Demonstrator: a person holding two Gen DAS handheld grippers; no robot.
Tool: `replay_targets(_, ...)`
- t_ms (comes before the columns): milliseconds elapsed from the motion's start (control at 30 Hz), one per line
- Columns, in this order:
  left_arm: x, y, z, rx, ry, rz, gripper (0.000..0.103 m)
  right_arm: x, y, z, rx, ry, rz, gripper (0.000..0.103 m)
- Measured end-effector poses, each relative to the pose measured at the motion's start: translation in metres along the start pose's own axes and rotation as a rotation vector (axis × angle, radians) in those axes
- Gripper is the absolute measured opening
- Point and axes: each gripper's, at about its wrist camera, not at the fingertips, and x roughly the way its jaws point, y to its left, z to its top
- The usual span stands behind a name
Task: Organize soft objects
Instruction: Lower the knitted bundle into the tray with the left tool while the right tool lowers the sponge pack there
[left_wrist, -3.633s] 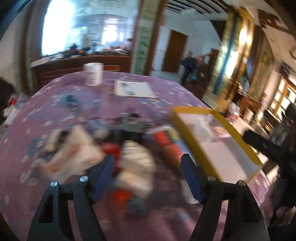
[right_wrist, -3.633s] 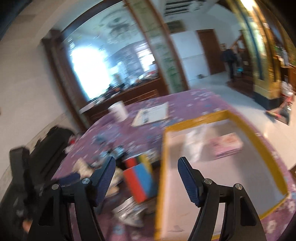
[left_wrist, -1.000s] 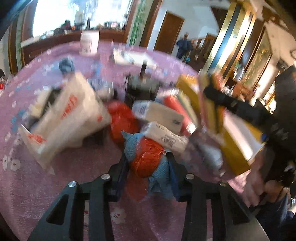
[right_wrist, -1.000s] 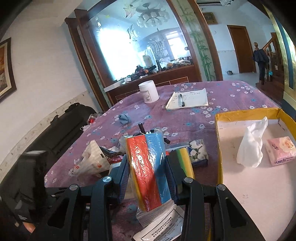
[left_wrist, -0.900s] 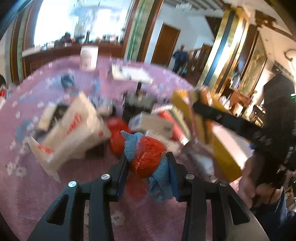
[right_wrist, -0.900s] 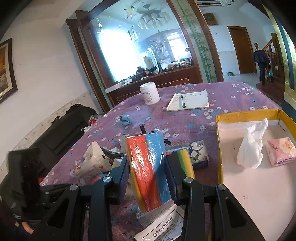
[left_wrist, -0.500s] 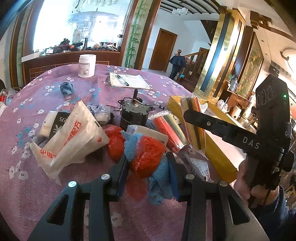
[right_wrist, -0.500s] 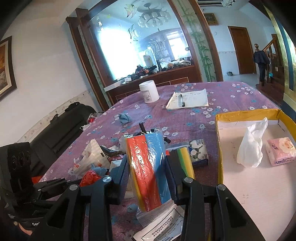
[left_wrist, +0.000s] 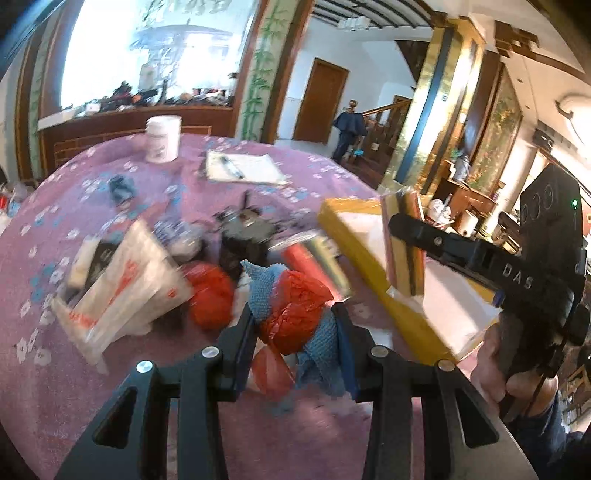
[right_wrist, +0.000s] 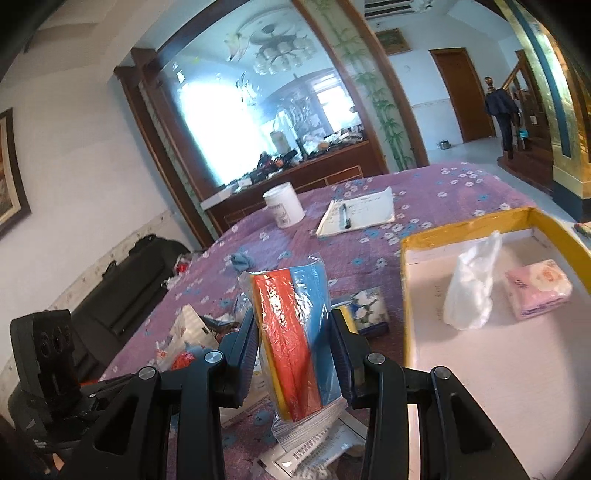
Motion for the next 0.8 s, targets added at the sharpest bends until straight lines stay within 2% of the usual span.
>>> replay_targets(267,0.028,-0.067,0.018,0.093,0.045,-0.090,0.038,-0.051,-0.027,0.006,0.062,-0.083,-0.031,0.040)
replay_targets(533,0.058,-0.132,0.030,0.172,0.069,-0.160,0.038,-0.091,-0.075,0.006,0.164,-0.144,-0.092,0.040)
replay_targets(667,0.082,-0.157,0.033,0.189,0.096,-0.183,0.038,-0.100,-0.100,0.004,0.222,-0.146,-0.135,0.040)
replay_targets(800,0.111,-0.172,0.038,0.187,0.131,-0.184,0.039,-0.098,-0.127,0.004,0.287,-0.110,-0.214,0.040)
